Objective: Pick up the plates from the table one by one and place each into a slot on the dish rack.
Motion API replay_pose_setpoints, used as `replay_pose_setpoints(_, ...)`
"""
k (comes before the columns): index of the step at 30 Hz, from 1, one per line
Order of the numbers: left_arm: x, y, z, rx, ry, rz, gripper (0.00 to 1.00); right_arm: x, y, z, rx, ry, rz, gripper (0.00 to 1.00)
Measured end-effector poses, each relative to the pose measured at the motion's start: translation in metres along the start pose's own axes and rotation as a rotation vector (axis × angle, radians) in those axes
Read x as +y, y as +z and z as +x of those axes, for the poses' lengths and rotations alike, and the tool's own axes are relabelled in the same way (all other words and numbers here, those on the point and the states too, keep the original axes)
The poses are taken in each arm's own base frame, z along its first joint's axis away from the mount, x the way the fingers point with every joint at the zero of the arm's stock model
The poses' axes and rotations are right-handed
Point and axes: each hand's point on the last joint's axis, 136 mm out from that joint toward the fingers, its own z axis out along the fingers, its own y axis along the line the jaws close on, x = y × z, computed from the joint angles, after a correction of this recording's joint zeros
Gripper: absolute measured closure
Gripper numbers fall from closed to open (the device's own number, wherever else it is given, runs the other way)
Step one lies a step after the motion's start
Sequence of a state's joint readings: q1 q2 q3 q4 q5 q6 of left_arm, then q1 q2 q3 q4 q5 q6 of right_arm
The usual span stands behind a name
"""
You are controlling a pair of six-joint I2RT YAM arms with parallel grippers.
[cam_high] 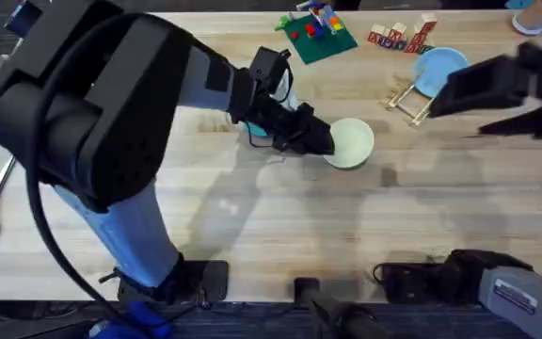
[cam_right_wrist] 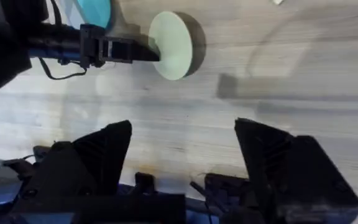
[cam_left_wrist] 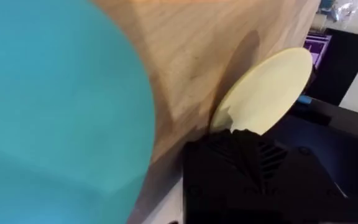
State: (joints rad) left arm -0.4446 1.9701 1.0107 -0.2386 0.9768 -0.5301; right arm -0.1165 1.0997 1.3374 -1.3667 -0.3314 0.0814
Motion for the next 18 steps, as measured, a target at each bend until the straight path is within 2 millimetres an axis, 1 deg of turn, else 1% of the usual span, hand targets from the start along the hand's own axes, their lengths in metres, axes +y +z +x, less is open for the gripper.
replay_pose_setpoints(9, 0.0, 0.0, 0.0, -0.001, 0.0, 0.0, 0.96, -0.009, 0.062, 0.017, 0.076, 0.027, -0.092, 0.005)
replay_pose_setpoints(13, 0.0, 0.0, 0.0, -0.001, 0.0, 0.0, 0.961, -0.007, 0.085, 0.017, 0.062, 0.021, -0.158, 0.006)
replay_pose_setpoints(18, 0.0, 0.0, 0.0, -0.001, 0.001, 0.0, 0.961, -0.007, 0.104, 0.012, 0.021, 0.019, -0.204, 0.006)
